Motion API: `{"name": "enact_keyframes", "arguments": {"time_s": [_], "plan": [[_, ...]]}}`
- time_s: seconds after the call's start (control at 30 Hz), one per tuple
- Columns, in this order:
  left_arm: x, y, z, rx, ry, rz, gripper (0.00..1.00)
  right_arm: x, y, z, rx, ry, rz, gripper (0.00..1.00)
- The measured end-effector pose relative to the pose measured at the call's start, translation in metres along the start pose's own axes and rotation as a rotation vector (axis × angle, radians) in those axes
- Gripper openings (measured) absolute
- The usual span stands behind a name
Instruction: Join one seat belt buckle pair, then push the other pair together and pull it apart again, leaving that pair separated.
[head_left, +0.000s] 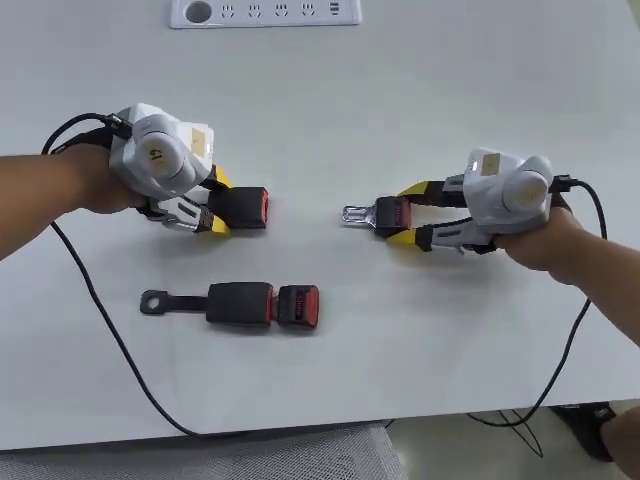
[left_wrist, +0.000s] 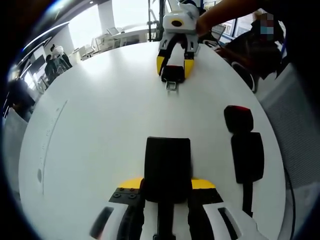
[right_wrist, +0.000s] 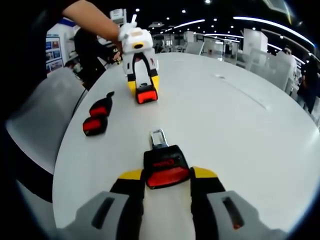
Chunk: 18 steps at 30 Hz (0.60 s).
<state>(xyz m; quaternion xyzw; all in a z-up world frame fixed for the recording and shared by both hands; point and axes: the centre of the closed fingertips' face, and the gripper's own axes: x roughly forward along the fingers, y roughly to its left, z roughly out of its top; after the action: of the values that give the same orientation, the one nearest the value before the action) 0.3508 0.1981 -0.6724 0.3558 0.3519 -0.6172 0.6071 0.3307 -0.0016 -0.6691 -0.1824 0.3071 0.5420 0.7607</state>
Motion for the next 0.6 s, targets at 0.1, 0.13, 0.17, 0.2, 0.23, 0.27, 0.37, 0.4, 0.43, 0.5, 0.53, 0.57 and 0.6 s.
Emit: {"name": "enact_keyframes", "arguments": {"time_s": [0.1,0.13,0.17,0.2,0.23,0.27,0.37,0.4,0.43,0.5,0.53,0.57,0.6], "plan": [[0.0,0.0,0.0,0.002,0.001,0.0,0.34,-0.005,-0.002,-0.004,-0.001,0.001,-0.006,0.35],[0.0,0.0,0.0,0.001,0.002,0.0,0.34,-0.007,-0.002,-0.005,-0.002,-0.002,-0.004,0.35],[0.0,-0.001,0.0,0.0,0.002,0.0,0.34,-0.008,-0.002,-0.006,-0.009,-0.004,-0.003,0.36],[0.0,-0.001,0.0,-0.001,0.003,0.0,0.34,-0.01,-0.001,-0.008,-0.008,-0.001,-0.004,0.36],[-0.001,-0.001,0.0,0.0,0.003,-0.001,0.34,-0.011,-0.001,-0.008,-0.008,-0.001,-0.005,0.36],[-0.001,-0.001,0.0,0.0,0.003,-0.001,0.34,-0.012,-0.001,-0.009,-0.013,0.001,-0.003,0.36],[-0.001,-0.001,0.0,0.0,0.003,-0.001,0.34,-0.014,-0.001,-0.011,-0.018,0.002,-0.001,0.36],[-0.001,-0.002,0.0,-0.001,0.002,0.0,0.34,-0.014,0.0,-0.011,-0.019,0.004,0.0,0.36],[-0.001,-0.002,0.0,-0.002,0.002,0.0,0.34,-0.014,0.0,-0.011,-0.021,0.005,0.002,0.36],[-0.001,-0.002,-0.001,-0.008,0.0,0.002,0.34,-0.015,0.001,-0.012,-0.021,0.006,0.003,0.36],[-0.001,-0.002,-0.001,-0.008,0.001,0.002,0.34,-0.015,0.001,-0.012,-0.021,0.008,0.003,0.36],[-0.001,-0.002,-0.001,-0.008,0.001,0.002,0.34,-0.015,0.001,-0.013,-0.019,0.008,0.003,0.36],[-0.001,-0.002,-0.001,-0.01,0.002,0.003,0.34,-0.016,0.001,-0.013,-0.018,0.007,0.002,0.36]]}}
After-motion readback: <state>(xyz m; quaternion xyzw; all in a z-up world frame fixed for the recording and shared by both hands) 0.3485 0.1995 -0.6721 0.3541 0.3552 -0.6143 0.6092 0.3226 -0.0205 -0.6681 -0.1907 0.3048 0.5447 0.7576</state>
